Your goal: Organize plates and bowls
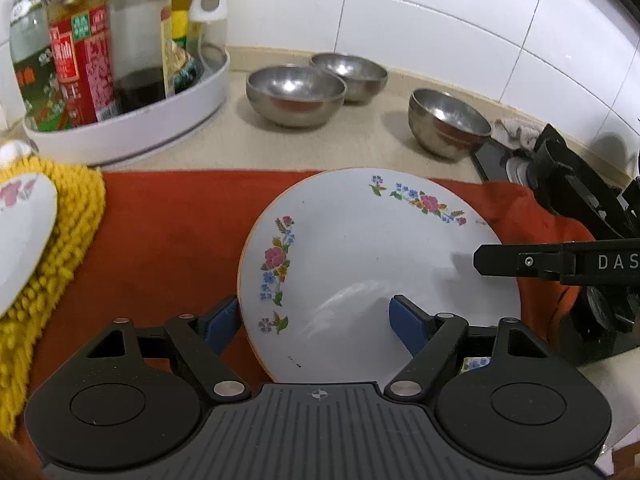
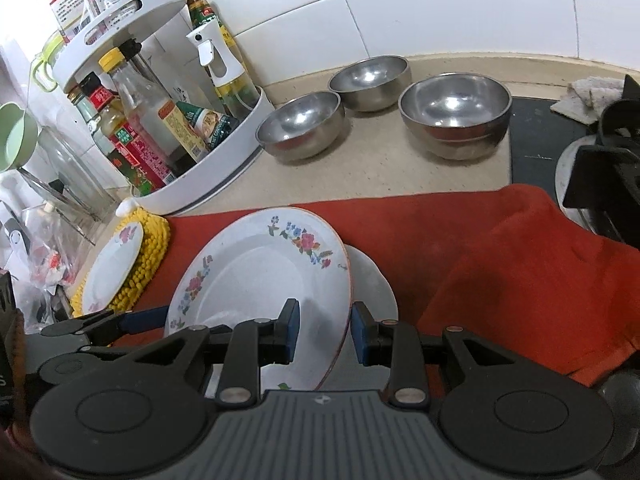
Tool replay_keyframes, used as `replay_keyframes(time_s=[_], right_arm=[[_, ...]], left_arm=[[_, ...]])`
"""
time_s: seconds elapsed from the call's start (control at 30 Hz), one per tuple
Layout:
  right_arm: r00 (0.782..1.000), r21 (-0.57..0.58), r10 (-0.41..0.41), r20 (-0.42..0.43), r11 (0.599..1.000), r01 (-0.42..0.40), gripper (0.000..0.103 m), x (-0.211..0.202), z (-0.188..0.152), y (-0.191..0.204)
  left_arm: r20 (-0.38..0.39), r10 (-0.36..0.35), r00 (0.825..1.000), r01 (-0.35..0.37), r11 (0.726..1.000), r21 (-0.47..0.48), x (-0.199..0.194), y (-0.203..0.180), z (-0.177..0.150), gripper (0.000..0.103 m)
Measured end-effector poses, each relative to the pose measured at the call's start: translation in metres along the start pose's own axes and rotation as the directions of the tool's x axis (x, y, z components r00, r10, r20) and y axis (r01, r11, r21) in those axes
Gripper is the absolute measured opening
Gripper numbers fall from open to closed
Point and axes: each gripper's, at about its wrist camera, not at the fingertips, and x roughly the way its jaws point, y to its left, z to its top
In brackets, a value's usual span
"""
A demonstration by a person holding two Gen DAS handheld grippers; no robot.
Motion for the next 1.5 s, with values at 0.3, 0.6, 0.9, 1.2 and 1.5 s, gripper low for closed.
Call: replay_keyframes(time_s=[0.3, 0.6, 0.9, 1.2, 1.5], right_arm=[[0.999, -0.01, -0.023, -0.041, 1.0, 0.023, 0.024, -0.002, -0.017, -0.009], [0.997, -0.1, -0.058, -0.047, 0.994, 0.053, 0.024, -0.004, -0.024, -0.006], [0.992, -0.123, -0.107, 0.066, 0.986, 0.114, 0.025, -0.021, -0.01, 0.01], [0.998, -0.224, 0.019, 0.058, 0.975, -0.005, 0.025, 0.008, 0.0, 0.088], [0.989, -0.306, 0.146, 0.007, 0.942, -0.137, 0.025, 0.057, 0.014, 0.174]], left_arm=[[-0.003, 0.004, 1.0, -0.004, 1.0, -0.021, -0.004, -0.006, -0.012, 0.078], [0.081, 0.066, 0.995, -0.063, 0.997, -0.032, -0.023, -0.002, -0.019, 0.082], [0.135, 0.129, 0.982, -0.115, 0.988, -0.104, -0.051, 0.045, -0.017, 0.083], [0.16, 0.278, 0.947, -0.243, 0.948, -0.206, -0.088, 0.119, -0.024, 0.085], [0.164, 0.394, 0.904, -0.342, 0.899, -0.273, -0.11, 0.188, -0.026, 0.088]])
